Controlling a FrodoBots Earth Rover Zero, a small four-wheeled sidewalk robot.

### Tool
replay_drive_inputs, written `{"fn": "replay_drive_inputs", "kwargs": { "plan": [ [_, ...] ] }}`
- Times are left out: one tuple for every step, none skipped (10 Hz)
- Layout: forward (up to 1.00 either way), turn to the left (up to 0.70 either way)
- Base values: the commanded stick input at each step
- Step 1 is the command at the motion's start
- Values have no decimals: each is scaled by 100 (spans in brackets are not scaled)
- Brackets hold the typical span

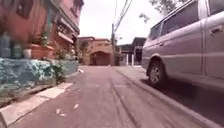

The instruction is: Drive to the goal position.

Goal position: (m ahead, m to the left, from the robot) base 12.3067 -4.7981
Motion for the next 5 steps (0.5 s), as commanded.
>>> {"fn": "replay_drive_inputs", "kwargs": {
  "plan": [
    [100,0],
    [100,0],
    [100,0],
    [100,0],
    [100,0]
  ]
}}
